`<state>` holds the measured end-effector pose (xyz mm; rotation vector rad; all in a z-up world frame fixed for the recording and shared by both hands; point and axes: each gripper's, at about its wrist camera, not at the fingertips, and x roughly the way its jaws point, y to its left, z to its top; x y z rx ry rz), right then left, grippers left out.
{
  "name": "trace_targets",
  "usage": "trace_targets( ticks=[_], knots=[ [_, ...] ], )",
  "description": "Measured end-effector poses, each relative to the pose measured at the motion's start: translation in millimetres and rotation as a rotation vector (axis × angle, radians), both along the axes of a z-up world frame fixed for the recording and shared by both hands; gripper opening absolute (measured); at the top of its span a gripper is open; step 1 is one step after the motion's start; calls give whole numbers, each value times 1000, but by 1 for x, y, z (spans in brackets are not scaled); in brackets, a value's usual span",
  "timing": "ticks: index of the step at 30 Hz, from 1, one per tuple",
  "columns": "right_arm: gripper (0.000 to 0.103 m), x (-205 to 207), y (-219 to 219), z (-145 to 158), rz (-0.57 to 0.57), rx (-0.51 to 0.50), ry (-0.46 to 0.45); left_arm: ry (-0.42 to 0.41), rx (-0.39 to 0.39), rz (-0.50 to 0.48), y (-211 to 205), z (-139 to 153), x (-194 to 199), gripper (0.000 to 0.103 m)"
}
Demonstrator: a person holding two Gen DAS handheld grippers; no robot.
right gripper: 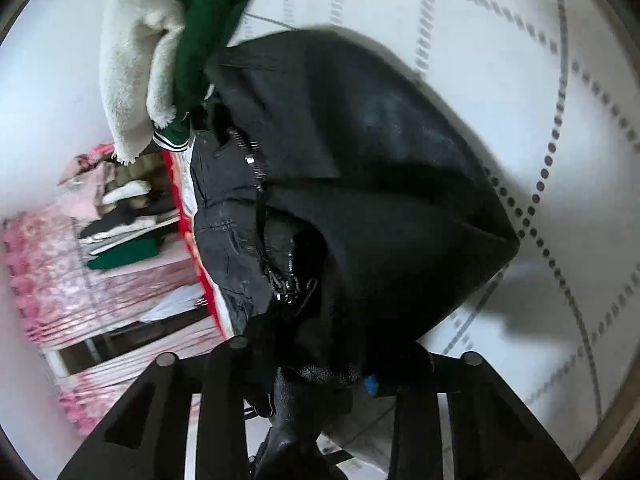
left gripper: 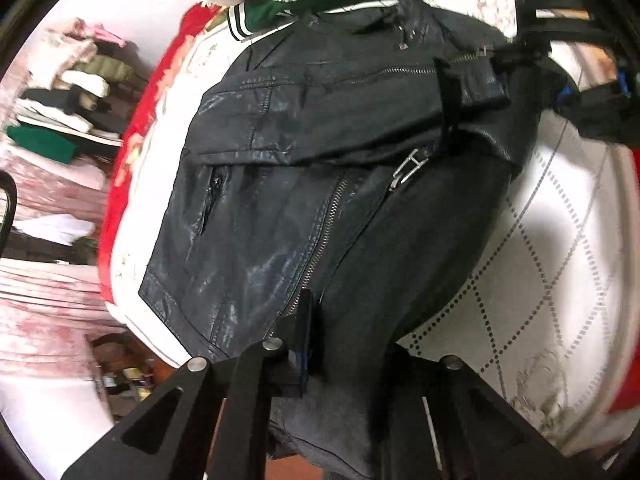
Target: Fold large clothes
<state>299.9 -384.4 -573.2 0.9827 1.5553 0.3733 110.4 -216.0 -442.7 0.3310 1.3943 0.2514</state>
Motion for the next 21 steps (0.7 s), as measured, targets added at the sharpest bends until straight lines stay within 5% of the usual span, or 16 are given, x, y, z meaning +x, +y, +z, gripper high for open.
trace_targets(
  ticks=[6, 11, 18, 21],
  knots=[
    [25, 39, 90, 107, 133, -182, -129, -4, -249, 29, 71, 46, 14, 8],
    [25, 78, 200, 152, 252, -323, -183, -15, -437, 107, 162, 54, 37, 13],
    [25, 128, 340, 105, 385, -526, -155, -13, -506, 277, 291, -5, 72, 16],
    [26, 146, 379, 64, 437, -579, -113, 30, -580, 339, 328, -43, 80, 32]
  ],
)
